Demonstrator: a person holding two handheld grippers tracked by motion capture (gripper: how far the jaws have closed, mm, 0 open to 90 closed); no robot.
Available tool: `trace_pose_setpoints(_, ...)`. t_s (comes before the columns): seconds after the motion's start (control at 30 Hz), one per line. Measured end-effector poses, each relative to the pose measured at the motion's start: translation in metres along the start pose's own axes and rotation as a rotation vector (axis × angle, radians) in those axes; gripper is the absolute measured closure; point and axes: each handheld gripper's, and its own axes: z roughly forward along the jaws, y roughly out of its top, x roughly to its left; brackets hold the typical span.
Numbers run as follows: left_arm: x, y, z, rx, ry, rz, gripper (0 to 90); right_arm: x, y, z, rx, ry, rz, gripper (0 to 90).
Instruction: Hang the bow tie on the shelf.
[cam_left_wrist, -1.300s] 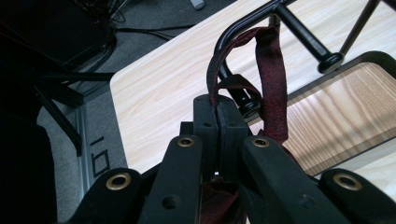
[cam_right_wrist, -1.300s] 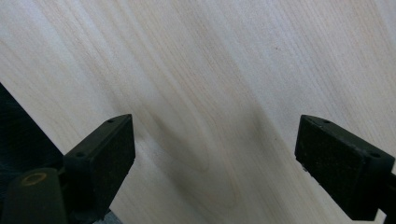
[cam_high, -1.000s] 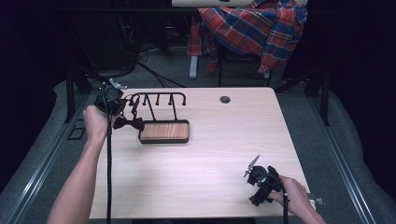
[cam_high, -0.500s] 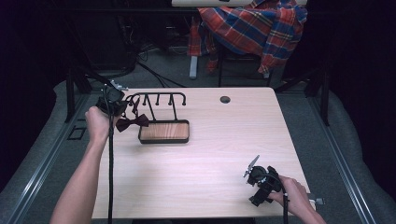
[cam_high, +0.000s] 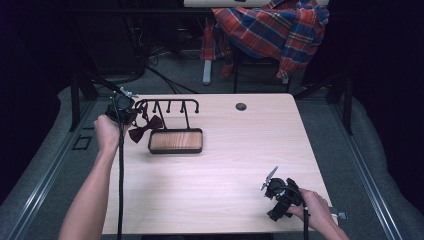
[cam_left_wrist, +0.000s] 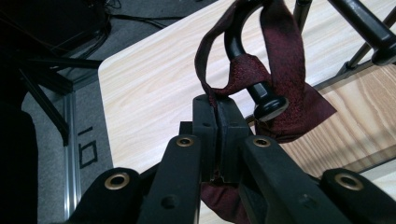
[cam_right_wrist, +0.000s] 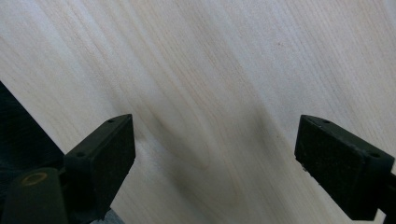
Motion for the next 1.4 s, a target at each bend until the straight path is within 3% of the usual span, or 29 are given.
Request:
trace_pose_setpoints(0.37,-0.002,-0.004,0.008,0.032,-0.027,-0.004,81.6,0.001,0.0,0.0,0.002,0.0,-0.001,12.0)
trace_pose_setpoints(0.87,0.0,-0.009,0.009,0.034,-0.038,-0.032,68.7,0.001,0.0,0.001,0.001,0.006,0.001,12.0)
trace_pose_setpoints(1.1,0.003,-0.01,0.009,0.059,-0.013,-0.044,53.9,0.001,0.0,0.002,0.002,0.013,0.003,12.0)
trace_pose_setpoints(1.4,0.005,-0.011,-0.001,0.031,-0.01,-0.051,51.6,0.001,0.0,0.003,0.006,0.02,0.006,12.0)
